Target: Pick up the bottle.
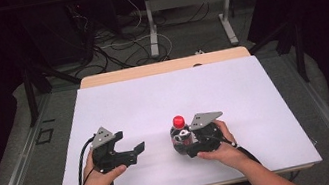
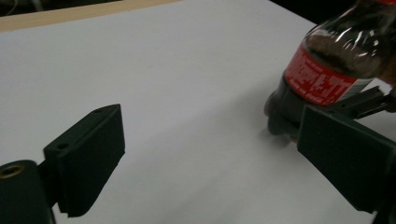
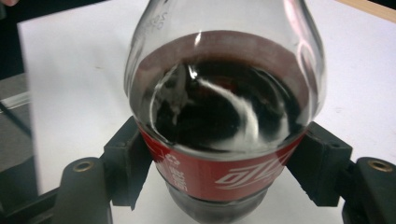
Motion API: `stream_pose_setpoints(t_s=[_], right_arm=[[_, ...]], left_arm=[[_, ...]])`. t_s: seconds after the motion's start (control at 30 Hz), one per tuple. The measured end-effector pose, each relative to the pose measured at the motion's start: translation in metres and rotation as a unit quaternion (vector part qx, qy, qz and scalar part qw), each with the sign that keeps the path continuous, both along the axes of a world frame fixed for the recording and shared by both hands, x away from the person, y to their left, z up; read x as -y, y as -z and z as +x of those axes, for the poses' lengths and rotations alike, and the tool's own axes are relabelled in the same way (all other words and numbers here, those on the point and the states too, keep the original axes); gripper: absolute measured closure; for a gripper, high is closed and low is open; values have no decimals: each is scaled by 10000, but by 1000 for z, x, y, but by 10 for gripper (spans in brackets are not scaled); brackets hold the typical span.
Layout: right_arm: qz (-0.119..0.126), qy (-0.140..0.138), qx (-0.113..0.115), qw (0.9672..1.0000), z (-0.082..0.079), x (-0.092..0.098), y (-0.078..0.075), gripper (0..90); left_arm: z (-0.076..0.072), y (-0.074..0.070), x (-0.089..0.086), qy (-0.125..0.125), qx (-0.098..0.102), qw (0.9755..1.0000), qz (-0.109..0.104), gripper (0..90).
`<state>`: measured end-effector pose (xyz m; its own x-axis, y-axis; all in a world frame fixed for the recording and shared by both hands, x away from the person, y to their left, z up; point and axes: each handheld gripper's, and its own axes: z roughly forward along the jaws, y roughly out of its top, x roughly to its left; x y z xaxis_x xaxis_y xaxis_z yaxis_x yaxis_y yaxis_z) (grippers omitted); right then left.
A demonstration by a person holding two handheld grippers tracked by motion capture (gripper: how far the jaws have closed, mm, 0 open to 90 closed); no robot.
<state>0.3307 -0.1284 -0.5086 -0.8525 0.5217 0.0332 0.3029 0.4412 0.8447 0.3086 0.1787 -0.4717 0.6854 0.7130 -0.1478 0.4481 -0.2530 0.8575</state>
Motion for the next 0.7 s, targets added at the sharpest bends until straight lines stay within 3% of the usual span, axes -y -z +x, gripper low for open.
stream_pose_setpoints(t_s=[0.17,0.27,0.4,0.43,0.53,0.7], right_arm=[[91,52,96,9999,-15,4,-5,289],[150,42,-13,9999,-24,8,-5,289],[82,0,-15,10000,-32,10,-4,289],[118,-18,79,9999,-32,10,-3,289],[94,-3,-29,10000,-35,11,-1,289],[81,7,-30,10000,-36,12,4,289]], left_arm=[[-6,-15,16,260,96,9996,-40,159],[-9,-22,29,482,105,9987,-111,167],[-10,-32,45,830,139,9963,-177,206],[-10,-35,49,896,153,9957,-184,216],[-10,-42,61,1101,19,9935,-272,263],[-8,-51,76,1313,-76,9911,-216,298]])
